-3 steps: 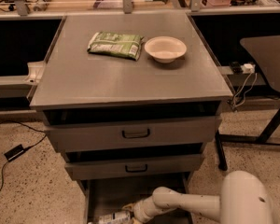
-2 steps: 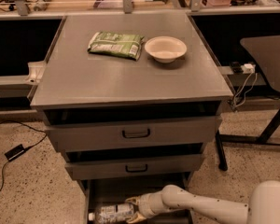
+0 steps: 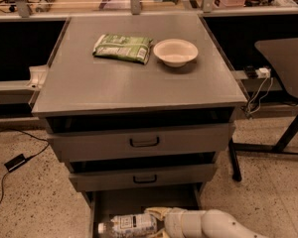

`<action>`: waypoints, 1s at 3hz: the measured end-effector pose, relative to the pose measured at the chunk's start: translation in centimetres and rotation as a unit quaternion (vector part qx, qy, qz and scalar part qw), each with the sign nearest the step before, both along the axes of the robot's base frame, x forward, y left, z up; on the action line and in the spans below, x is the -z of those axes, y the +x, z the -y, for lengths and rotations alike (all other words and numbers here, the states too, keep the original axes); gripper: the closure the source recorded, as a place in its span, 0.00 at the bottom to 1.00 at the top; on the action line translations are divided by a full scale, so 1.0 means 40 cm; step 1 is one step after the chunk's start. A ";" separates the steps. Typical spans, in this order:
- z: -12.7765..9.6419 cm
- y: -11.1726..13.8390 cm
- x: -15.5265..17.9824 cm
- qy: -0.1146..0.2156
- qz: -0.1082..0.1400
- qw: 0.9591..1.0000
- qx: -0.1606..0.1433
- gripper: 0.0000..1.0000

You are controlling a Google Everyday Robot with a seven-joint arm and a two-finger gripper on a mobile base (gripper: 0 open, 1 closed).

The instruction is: Pick blue plastic bottle from bottom drawer and place on counter

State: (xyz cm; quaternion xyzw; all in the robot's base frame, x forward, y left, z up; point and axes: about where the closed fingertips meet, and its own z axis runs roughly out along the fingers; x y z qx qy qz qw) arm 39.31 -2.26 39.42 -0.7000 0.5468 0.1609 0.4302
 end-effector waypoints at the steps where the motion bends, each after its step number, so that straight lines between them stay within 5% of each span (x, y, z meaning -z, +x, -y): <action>1: 0.030 -0.018 0.022 -0.002 -0.008 1.000 0.015 1.00; 2: 0.007 0.016 -0.050 -0.011 0.011 1.000 -0.004 1.00; 3: 0.012 0.040 -0.274 -0.032 0.092 0.995 -0.030 1.00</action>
Offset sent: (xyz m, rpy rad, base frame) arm 0.0385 -0.0052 0.0788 -0.0918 -0.1207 0.0564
